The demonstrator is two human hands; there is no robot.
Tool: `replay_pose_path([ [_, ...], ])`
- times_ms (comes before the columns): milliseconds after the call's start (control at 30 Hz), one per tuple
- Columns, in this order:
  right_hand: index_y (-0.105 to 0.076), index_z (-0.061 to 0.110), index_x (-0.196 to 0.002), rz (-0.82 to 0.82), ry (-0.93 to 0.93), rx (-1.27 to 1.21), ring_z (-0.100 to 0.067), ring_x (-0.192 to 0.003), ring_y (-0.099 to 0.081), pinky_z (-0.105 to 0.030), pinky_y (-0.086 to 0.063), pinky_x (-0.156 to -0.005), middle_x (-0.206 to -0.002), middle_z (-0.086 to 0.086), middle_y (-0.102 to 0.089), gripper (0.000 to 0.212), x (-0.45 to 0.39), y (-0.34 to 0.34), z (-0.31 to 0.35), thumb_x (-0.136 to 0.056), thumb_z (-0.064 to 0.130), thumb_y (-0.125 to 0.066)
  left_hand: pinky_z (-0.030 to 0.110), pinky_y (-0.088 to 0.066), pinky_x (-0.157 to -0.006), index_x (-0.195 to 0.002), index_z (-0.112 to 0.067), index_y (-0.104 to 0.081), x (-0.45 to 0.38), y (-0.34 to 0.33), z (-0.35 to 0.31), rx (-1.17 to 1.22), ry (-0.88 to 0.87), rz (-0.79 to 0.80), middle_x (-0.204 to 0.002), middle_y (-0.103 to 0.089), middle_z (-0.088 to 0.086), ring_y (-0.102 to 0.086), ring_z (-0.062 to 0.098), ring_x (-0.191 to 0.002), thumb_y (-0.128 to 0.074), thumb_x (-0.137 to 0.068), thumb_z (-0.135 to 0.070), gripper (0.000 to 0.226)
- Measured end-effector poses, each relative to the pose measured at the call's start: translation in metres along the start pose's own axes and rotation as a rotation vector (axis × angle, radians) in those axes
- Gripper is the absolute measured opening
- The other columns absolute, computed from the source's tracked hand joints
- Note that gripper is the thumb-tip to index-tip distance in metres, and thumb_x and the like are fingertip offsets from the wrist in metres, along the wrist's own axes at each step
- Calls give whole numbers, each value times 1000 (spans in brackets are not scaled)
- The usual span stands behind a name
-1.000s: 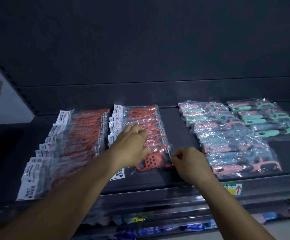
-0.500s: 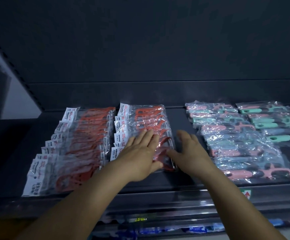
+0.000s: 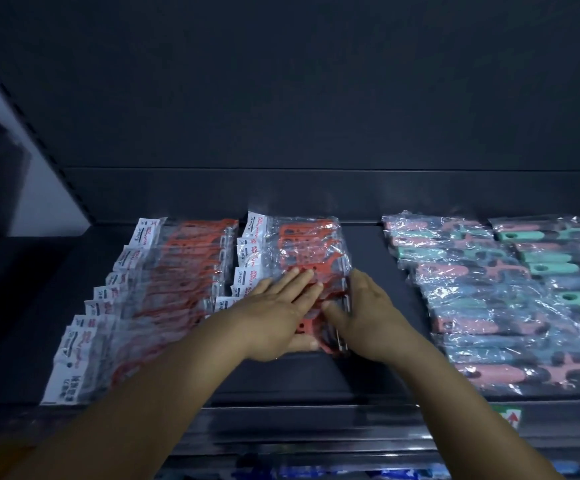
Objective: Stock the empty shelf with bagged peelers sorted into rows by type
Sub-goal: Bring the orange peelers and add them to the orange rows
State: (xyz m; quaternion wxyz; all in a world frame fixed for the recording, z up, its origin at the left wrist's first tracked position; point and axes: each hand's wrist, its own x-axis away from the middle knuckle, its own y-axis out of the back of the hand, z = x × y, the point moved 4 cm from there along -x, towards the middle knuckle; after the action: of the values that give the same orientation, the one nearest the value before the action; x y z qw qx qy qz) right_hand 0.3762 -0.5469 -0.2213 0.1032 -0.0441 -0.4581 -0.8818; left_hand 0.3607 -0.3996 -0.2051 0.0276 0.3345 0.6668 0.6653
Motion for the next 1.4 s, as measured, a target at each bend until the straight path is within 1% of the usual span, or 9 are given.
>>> replay_pose_path([
  [133,-7,17,-153,-54,88,72,-19,-149,-6,-40,-14,-120,-161,-2,-6,74,-40,29,13,-95,46,-42,42,12,-118,-147,-20,21,0,-1,-2,21,27,-17,-152,35,-2,33,13,-139,-35,-90,-64,91],
  [367,0,19,-153,186,132,299,-19,-149,3,-46,-9,-120,-161,2,6,66,-90,29,14,-99,48,-26,44,13,-118,-143,-25,30,-1,-7,-4,21,30,1,-148,40,-5,37,12,-136,-32,-90,-65,91],
  [567,-2,16,-153,171,138,236,-17,-149,1,-45,-9,-121,-162,0,2,67,-88,26,13,-99,48,-26,43,14,-117,-143,-25,29,1,-6,-5,43,42,-24,-149,39,-5,38,11,-136,-33,-90,-65,90],
  [700,-2,12,-152,113,117,74,-15,-149,0,-29,-4,-118,-161,-2,-1,65,-66,39,19,-101,40,-30,37,19,-115,-142,-24,30,13,-3,-13,87,53,-95,-146,43,-5,39,11,-135,-41,-90,-61,96],
  [800,-11,17,-152,129,117,-8,-16,-146,-16,-29,-16,-118,-159,-1,-16,61,-37,37,18,-100,36,-36,36,18,-116,-144,-23,27,24,-9,-24,90,82,-156,-147,40,-5,36,12,-137,-43,-96,-46,88],
  [900,-33,23,-139,128,122,-82,-14,-129,-42,-21,-30,-97,-138,4,-44,42,-7,28,13,-99,27,-41,35,15,-118,-146,-20,22,30,-19,-35,126,141,-208,-151,35,-3,32,13,-139,-36,-102,-32,74],
  [1067,-35,29,-134,129,131,-118,-12,-126,-45,-26,-35,-101,-131,10,-48,37,19,18,9,-97,26,-43,31,13,-112,-148,-19,18,29,-24,-44,129,201,-282,-154,29,0,26,15,-142,-31,-104,-16,66],
  [1267,-33,20,-143,111,114,-72,-16,-128,-43,-4,-22,-76,-142,0,-46,42,39,25,2,-101,16,-34,36,-5,-121,-152,-14,-6,36,-24,-54,90,183,-384,-160,5,1,10,16,-147,-36,-102,-12,58],
  [1400,-34,17,-143,110,118,-109,-18,-126,-45,-7,-26,-73,-142,-4,-48,42,47,24,-2,-101,13,-32,39,-15,-120,-148,-11,-25,37,-21,-65,134,159,-463,-159,-10,2,-1,19,-148,-42,-100,-12,51],
])
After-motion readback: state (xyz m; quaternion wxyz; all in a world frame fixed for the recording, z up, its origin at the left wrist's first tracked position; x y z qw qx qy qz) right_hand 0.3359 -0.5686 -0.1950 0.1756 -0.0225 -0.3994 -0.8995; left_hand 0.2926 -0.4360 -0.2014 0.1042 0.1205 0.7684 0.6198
